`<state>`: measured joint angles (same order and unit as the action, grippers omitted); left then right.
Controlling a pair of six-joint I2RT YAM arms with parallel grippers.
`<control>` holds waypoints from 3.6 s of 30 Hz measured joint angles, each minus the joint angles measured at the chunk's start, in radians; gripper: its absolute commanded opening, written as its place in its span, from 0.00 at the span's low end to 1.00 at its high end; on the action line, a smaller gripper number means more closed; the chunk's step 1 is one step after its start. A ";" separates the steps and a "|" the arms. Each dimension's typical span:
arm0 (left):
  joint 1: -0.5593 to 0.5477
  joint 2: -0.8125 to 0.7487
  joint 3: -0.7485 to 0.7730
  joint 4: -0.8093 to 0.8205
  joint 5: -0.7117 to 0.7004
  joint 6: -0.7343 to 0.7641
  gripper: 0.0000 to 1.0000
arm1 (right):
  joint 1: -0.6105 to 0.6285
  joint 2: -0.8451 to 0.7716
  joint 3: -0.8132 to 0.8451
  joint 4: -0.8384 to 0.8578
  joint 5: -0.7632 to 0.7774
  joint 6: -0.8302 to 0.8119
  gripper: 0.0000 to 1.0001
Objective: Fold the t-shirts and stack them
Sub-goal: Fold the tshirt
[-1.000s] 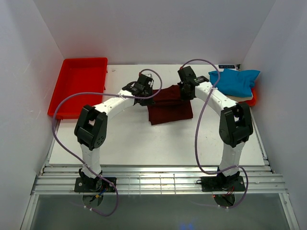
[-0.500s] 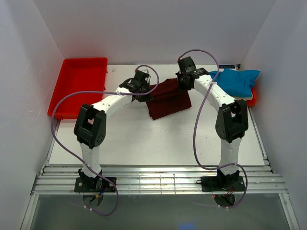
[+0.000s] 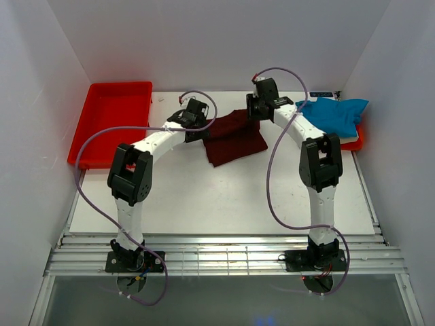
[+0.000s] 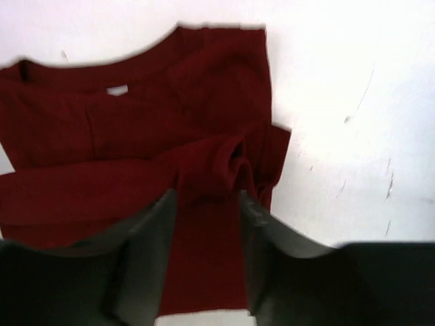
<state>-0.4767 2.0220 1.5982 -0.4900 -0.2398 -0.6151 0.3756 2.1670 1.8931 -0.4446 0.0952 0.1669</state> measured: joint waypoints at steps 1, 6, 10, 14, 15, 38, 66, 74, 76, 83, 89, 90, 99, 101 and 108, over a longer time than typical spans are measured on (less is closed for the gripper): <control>0.004 -0.003 0.002 0.000 -0.040 -0.008 0.69 | -0.014 0.000 -0.007 0.040 -0.021 0.014 0.54; 0.016 -0.044 0.024 0.015 -0.205 -0.021 0.72 | -0.090 -0.008 -0.019 0.207 -0.108 0.044 0.63; 0.016 -0.093 0.054 0.043 -0.224 -0.026 0.72 | -0.126 -0.058 -0.065 0.247 -0.148 0.045 0.63; 0.014 -0.114 0.059 0.106 -0.110 -0.040 0.71 | -0.121 -0.144 -0.171 0.272 -0.194 0.039 0.63; 0.013 -0.105 0.061 0.120 -0.064 -0.040 0.71 | -0.117 -0.156 -0.193 0.274 -0.206 0.038 0.63; -0.044 0.299 0.255 0.100 0.319 0.046 0.68 | -0.207 -0.093 -0.325 0.221 -0.372 0.016 0.90; -0.129 0.068 -0.249 0.485 0.345 0.185 0.59 | -0.205 -0.014 -0.384 0.274 -0.649 -0.045 0.90; -0.134 0.043 -0.290 0.499 0.346 0.185 0.58 | -0.163 0.069 -0.243 0.203 -0.679 -0.097 0.90; -0.135 0.037 -0.298 0.498 0.346 0.185 0.58 | -0.159 0.080 -0.224 0.191 -0.686 -0.106 0.90; -0.138 0.025 -0.309 0.490 0.344 0.185 0.58 | -0.141 0.089 -0.210 0.175 -0.699 -0.143 0.90; -0.144 0.002 -0.324 0.455 0.332 0.191 0.57 | -0.108 -0.010 -0.364 0.207 -0.682 -0.156 0.90; -0.145 -0.004 -0.331 0.451 0.329 0.192 0.57 | -0.100 -0.034 -0.394 0.202 -0.669 -0.155 0.90; -0.149 -0.102 -0.447 0.432 0.317 0.196 0.57 | -0.031 -0.214 -0.591 0.082 -0.533 -0.143 0.90; -0.149 -0.130 -0.480 0.428 0.314 0.196 0.57 | -0.023 -0.267 -0.652 0.061 -0.509 -0.130 0.90; -0.150 -0.210 -0.565 0.401 0.306 0.196 0.57 | -0.010 -0.423 -0.828 -0.005 -0.455 -0.075 0.90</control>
<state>-0.6262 1.8122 1.0336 -0.0887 0.0666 -0.4191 0.3653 1.7435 1.0653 -0.4500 -0.3595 0.0921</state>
